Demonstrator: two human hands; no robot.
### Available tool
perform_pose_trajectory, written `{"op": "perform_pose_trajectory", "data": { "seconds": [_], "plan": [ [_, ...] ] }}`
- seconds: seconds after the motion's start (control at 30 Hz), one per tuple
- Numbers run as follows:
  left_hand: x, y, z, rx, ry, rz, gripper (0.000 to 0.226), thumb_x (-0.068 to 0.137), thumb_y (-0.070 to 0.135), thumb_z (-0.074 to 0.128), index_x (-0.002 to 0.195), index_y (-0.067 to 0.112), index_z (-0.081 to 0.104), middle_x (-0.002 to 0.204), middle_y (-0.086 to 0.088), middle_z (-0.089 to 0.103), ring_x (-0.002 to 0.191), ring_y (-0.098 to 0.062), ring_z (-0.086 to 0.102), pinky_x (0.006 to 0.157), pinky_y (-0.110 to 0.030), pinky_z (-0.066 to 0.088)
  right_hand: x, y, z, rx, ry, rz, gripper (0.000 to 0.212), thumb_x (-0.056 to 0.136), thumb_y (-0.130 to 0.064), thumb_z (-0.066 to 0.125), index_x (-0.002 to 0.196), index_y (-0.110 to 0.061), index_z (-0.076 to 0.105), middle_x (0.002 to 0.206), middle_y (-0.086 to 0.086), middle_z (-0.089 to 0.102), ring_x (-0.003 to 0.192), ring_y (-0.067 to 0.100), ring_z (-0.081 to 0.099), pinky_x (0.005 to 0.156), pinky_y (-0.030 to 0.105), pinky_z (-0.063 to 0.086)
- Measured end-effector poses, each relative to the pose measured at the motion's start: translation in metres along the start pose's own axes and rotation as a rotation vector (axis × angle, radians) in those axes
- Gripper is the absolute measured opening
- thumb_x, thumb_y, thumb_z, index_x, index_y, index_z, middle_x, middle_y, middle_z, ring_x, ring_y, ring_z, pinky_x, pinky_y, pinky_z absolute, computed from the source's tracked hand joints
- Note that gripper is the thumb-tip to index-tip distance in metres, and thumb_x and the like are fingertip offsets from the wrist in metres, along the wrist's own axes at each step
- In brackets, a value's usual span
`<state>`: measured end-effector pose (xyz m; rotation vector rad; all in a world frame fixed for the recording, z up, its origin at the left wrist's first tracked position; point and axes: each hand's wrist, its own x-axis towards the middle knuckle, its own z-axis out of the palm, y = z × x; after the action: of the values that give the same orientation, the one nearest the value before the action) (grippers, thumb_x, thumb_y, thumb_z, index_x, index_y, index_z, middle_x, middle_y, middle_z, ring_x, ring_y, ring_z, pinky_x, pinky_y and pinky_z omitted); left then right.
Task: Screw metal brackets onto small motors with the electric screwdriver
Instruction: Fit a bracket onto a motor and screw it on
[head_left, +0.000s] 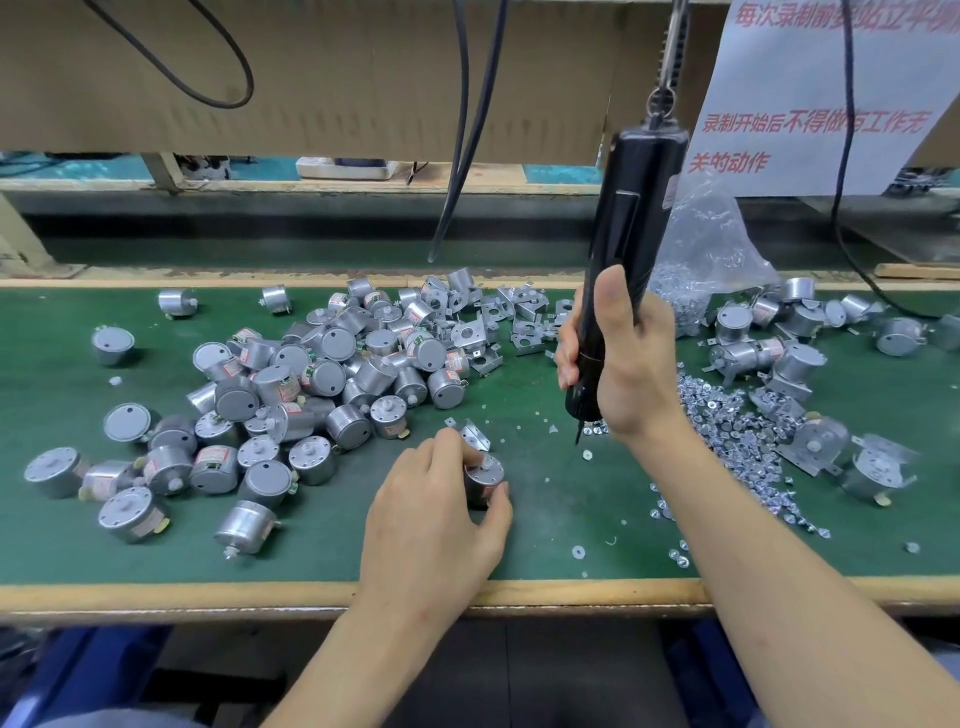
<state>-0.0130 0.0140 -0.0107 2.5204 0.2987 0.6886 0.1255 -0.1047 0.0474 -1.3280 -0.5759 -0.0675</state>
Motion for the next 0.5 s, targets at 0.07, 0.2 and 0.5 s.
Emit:
{"op": "perform_pose_trajectory", "data": {
  "seconds": [0.07,0.2,0.5],
  "plan": [
    [0.0000,0.0002,0.0001,0.007,0.004,-0.023,0.031,0.076,0.030,0.072,0.084,0.022,0.044,0.080,0.012,0.055,0.077,-0.017,0.052,0.063,-0.029,0.035,-0.0008,0.0012,0.0001,0.023,-0.007,0.020,0.086,0.074,-0.090,0.054,0.063,-0.005,0.043,0.052,0.009,0.048,0.040,0.022,0.046,0.046,0.030,0.039],
    [0.0002,-0.0001,0.0006,0.003,-0.004,-0.039,0.031,0.076,0.030,0.072,0.084,0.021,0.043,0.078,0.013,0.051,0.075,-0.016,0.049,0.064,-0.027,0.031,-0.0007,0.0021,0.0010,0.029,-0.036,0.024,0.098,0.068,-0.093,0.056,0.070,0.004,0.042,0.053,0.005,0.049,0.040,0.021,0.047,0.046,0.029,0.039],
    [0.0002,-0.0001,-0.0001,0.013,-0.011,-0.042,0.032,0.076,0.032,0.072,0.084,0.023,0.042,0.078,0.014,0.051,0.074,-0.013,0.045,0.063,-0.026,0.028,-0.0009,-0.0064,0.0000,0.034,-0.005,0.031,0.072,0.066,-0.090,0.064,0.063,-0.020,0.049,0.051,0.000,0.049,0.038,0.019,0.046,0.046,0.026,0.039]
  ]
}}
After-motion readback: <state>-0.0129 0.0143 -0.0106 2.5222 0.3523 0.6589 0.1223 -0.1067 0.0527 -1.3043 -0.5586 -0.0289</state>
